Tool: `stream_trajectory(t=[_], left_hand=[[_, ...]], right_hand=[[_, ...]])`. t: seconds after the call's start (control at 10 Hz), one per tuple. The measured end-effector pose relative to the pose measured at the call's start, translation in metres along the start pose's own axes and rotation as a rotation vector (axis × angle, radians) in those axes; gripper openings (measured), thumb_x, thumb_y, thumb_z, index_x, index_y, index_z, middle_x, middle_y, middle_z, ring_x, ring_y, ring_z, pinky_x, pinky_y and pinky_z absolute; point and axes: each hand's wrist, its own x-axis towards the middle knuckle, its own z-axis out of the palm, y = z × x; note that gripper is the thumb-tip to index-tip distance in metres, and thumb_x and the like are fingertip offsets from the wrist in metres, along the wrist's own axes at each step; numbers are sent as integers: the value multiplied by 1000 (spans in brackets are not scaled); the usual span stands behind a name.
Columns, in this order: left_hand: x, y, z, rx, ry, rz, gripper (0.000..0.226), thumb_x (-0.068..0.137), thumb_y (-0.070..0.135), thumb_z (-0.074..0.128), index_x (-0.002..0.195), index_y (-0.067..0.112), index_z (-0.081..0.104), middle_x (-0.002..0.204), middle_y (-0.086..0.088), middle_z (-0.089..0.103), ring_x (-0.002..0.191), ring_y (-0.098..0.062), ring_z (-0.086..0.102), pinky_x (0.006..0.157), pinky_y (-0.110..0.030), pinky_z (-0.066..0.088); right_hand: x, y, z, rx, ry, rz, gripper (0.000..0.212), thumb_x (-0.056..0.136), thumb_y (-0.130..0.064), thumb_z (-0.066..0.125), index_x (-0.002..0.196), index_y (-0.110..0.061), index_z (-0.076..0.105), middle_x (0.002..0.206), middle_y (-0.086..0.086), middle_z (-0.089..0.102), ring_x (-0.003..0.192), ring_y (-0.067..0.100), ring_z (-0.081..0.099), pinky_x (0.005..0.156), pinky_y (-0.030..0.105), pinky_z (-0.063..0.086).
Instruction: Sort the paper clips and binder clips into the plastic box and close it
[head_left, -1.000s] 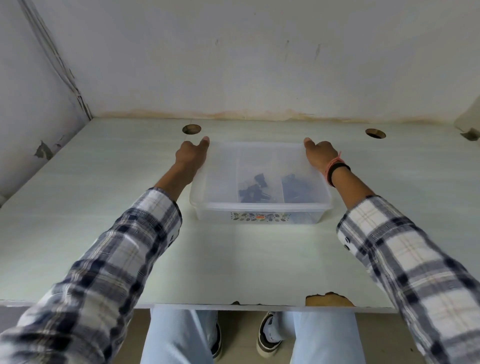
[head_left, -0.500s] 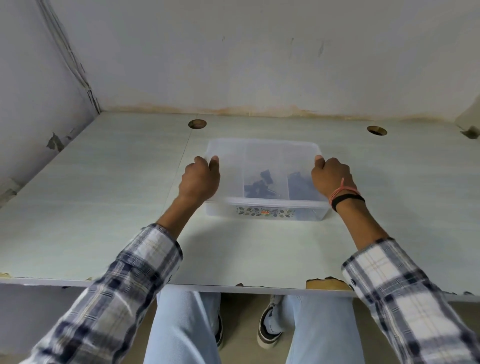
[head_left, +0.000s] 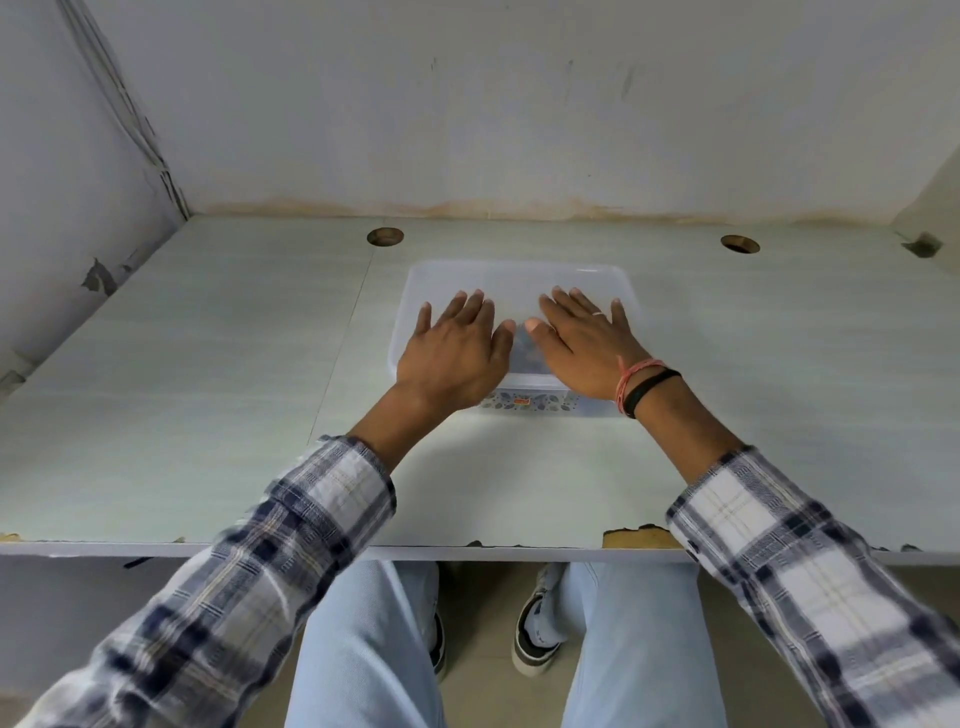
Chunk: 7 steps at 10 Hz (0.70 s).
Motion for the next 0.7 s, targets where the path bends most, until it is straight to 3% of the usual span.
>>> stream_trajectory(t=[0.3, 0.5, 0.6, 0.7], left_hand=[[-3, 1, 7, 155, 30, 1, 62, 109, 44, 18, 159, 8, 29, 168, -9, 25, 157, -26, 20, 126, -55, 18], [4, 2, -4, 74, -78, -4, 65, 108, 47, 19, 161, 10, 23, 170, -8, 18, 159, -25, 12, 127, -54, 10], [5, 2, -15, -98, -55, -47, 62, 105, 49, 37, 153, 10, 42, 164, -8, 36, 153, -27, 30, 125, -52, 22], [10, 0, -30, -397, 86, -87, 49, 96, 48, 54, 121, 10, 72, 132, -7, 69, 122, -24, 64, 104, -41, 52]], right_hand=[[3, -2, 6, -113, -2, 14, 63, 106, -51, 11, 161, -20, 5, 170, 1, -1, 157, 22, -4, 124, 56, -5], [4, -1, -2, -68, -79, 28, 65, 106, -53, 12, 161, -20, 3, 170, 1, -4, 157, 22, -7, 123, 56, -8], [6, -1, -7, 42, -42, 22, 66, 105, -54, 22, 160, -18, 20, 169, 4, 11, 157, 25, 7, 124, 55, -1], [4, 3, -19, 298, 159, -8, 53, 103, -48, 44, 139, -11, 56, 147, 9, 54, 138, 28, 47, 116, 38, 34]])
